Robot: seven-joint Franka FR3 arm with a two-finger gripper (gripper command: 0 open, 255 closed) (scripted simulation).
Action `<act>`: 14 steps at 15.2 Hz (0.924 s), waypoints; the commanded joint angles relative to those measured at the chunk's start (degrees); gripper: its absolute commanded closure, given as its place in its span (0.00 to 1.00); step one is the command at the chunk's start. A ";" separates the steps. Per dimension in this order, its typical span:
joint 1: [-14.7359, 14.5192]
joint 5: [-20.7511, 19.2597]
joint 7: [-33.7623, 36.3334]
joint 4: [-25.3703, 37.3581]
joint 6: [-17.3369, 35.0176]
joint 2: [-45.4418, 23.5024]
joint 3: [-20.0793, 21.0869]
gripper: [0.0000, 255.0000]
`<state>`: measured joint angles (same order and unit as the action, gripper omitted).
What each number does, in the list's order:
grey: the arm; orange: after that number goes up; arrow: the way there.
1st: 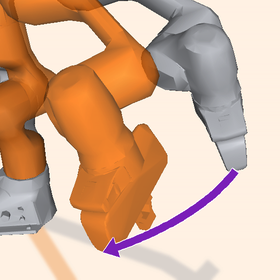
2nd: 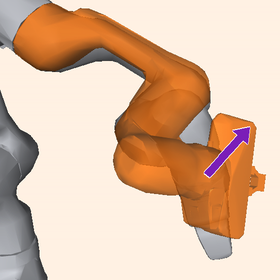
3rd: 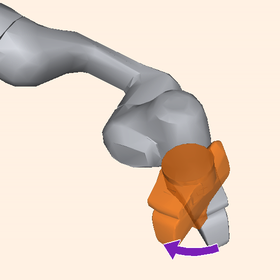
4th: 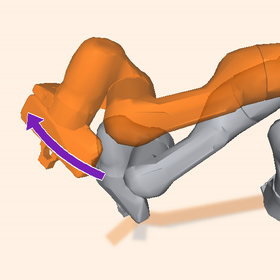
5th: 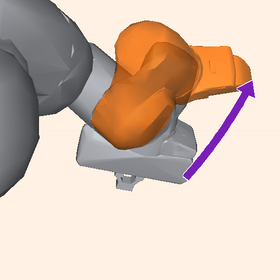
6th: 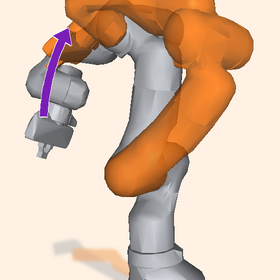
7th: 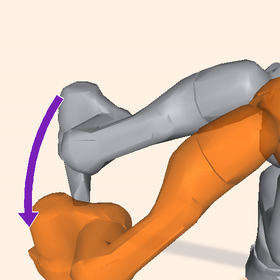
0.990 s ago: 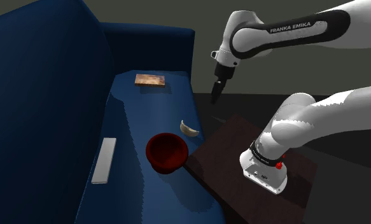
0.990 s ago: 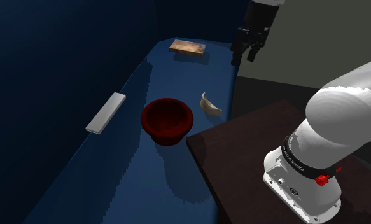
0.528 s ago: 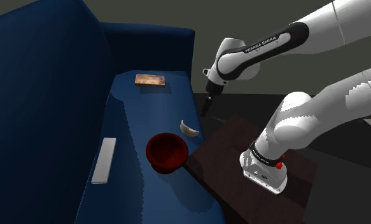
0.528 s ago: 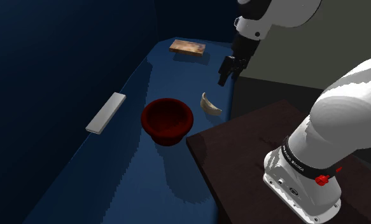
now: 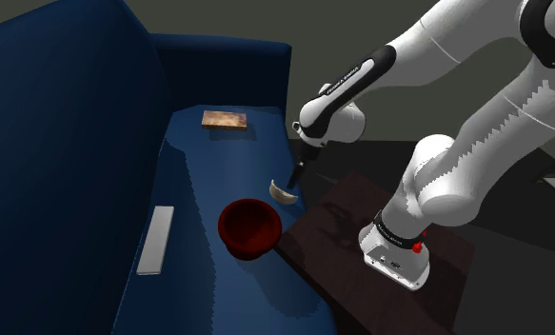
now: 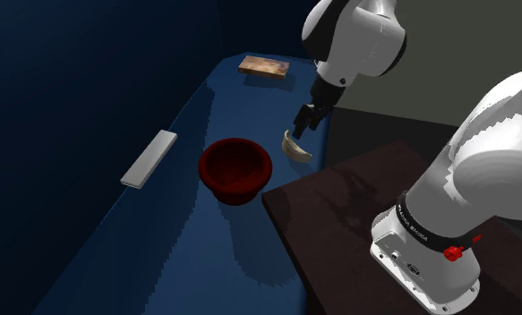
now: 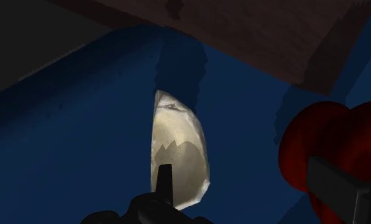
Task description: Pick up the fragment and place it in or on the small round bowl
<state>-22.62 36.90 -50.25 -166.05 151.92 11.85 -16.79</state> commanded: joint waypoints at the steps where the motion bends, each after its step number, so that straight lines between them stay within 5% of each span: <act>1: -1.95 4.19 -3.06 0.51 1.71 -2.65 -0.52 0.00; 4: -4.11 9.91 -7.10 1.35 3.27 -5.89 -0.70 0.00; 12: -4.04 9.89 -7.08 1.34 3.26 -5.87 -0.63 0.00; 13: -4.04 9.89 -7.08 1.34 3.26 -5.87 -0.63 1.00; 14: -4.04 9.89 -7.08 1.34 3.26 -5.87 -0.63 1.00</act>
<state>-26.65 46.79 -57.33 -164.71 155.18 5.98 -17.42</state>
